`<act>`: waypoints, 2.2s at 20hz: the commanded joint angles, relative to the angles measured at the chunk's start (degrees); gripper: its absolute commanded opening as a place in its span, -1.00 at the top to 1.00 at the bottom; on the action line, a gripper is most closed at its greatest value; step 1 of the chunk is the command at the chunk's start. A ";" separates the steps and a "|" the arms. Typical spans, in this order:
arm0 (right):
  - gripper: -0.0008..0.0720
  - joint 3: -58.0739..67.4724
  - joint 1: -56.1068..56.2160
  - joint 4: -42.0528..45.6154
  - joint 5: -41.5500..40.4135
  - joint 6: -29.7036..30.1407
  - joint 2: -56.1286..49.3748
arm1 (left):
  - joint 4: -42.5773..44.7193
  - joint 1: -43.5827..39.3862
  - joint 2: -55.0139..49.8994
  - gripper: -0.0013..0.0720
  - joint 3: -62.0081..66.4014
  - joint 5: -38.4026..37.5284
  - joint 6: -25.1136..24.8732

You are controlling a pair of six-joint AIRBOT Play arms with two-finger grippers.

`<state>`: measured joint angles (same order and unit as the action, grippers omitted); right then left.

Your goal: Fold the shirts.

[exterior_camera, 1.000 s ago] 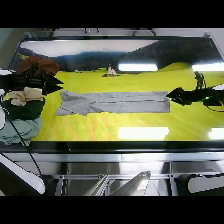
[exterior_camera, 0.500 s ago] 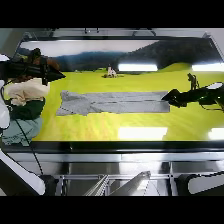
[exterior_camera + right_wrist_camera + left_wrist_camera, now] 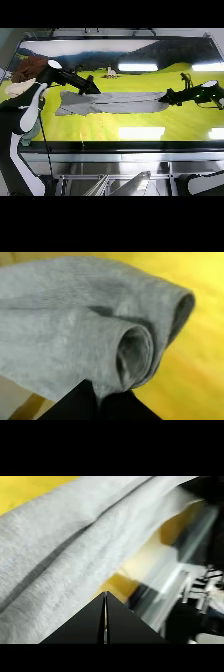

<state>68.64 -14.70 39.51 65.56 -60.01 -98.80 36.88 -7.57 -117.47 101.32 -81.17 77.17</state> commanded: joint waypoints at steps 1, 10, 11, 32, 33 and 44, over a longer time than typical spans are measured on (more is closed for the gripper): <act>0.95 1.22 -0.81 -3.80 6.16 0.04 5.29 | 7.10 -7.13 -0.15 0.96 -2.19 7.98 0.92; 0.95 1.22 6.08 -21.00 11.63 4.50 13.07 | 6.47 -13.29 -6.08 0.96 2.08 7.74 2.34; 0.95 1.25 7.63 -22.38 11.61 4.50 13.27 | 6.43 -13.29 -6.56 0.96 3.87 6.19 2.89; 0.03 47.19 61.33 -26.38 -23.06 1.22 -27.67 | -44.50 28.33 27.93 0.96 -7.39 -11.74 -17.55; 0.04 49.46 62.12 -28.20 -22.43 1.25 -29.99 | -44.48 28.79 29.16 0.96 -9.49 -11.82 -17.75; 0.96 43.36 37.53 0.09 7.26 -20.15 -11.87 | -43.95 29.51 33.11 0.96 -22.14 -15.45 -22.12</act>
<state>115.15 30.30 27.44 65.76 -71.88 -117.30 -7.40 21.80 -84.71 81.58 -94.89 56.64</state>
